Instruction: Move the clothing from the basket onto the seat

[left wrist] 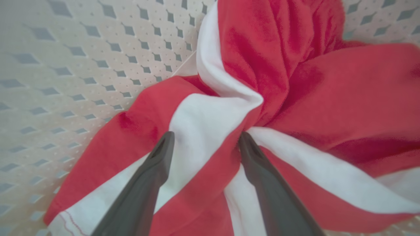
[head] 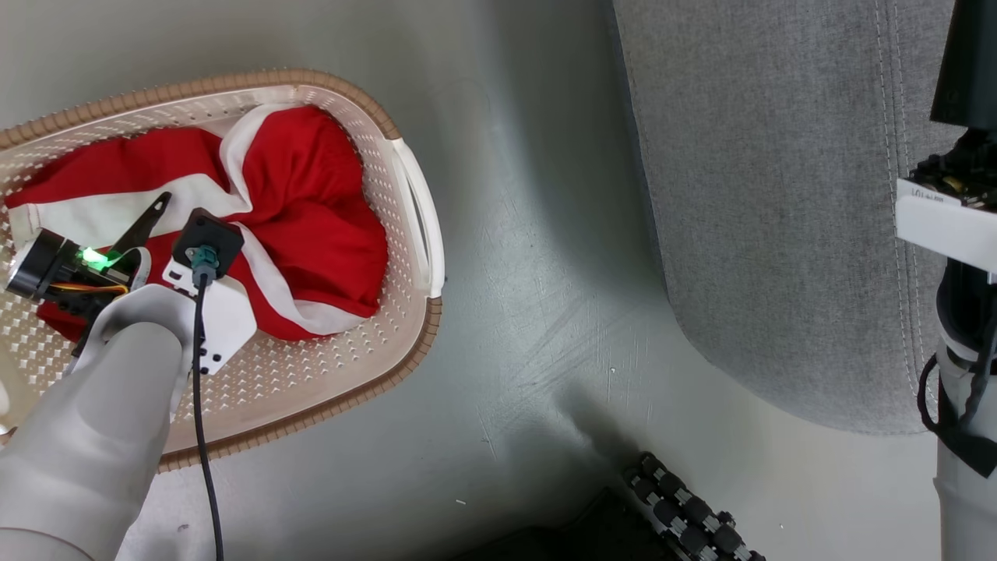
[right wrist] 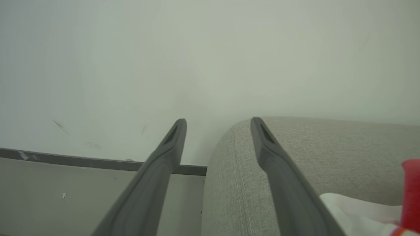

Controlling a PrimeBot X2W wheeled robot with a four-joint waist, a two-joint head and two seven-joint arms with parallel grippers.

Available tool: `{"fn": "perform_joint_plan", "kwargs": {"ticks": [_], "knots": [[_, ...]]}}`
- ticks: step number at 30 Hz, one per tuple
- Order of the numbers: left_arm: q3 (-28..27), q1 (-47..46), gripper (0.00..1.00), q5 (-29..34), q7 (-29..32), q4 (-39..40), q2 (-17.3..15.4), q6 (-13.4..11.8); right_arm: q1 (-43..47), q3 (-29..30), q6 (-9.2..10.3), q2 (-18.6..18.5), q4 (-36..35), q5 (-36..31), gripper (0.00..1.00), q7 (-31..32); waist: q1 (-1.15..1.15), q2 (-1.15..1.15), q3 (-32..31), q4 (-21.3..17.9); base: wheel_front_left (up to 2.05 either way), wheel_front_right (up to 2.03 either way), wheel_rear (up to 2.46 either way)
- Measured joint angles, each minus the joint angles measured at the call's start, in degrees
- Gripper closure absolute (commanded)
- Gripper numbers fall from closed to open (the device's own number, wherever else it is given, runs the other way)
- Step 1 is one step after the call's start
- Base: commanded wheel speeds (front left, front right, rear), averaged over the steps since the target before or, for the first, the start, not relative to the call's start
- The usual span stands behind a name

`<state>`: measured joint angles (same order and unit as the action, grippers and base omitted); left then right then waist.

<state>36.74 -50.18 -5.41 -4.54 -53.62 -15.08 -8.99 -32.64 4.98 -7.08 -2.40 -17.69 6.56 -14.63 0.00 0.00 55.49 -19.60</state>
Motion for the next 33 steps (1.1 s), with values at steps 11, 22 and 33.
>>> {"fn": "perform_joint_plan", "kwargs": {"ticks": [11,22,33], "knots": [[-0.98,-2.46,0.64,-0.21,0.53,-3.00,0.59,-1.00,-1.88,-0.29,0.00,0.00,0.05,0.02,0.00,0.00,0.00,0.00,2.04,-0.53,0.00,0.00,0.00],[-1.05,-2.58,1.00,-1.79,-1.81,-3.39,3.07,0.14,-3.14,-0.03,0.00,-0.01,1.04,0.02,0.00,0.00,0.00,0.00,2.10,0.15,0.00,0.00,0.00],[-2.20,-2.43,1.00,-3.57,-6.77,-1.69,4.37,1.13,-3.62,0.49,0.00,-0.01,1.92,0.63,0.00,0.00,0.00,0.00,0.29,1.70,0.00,0.00,0.00]]}}
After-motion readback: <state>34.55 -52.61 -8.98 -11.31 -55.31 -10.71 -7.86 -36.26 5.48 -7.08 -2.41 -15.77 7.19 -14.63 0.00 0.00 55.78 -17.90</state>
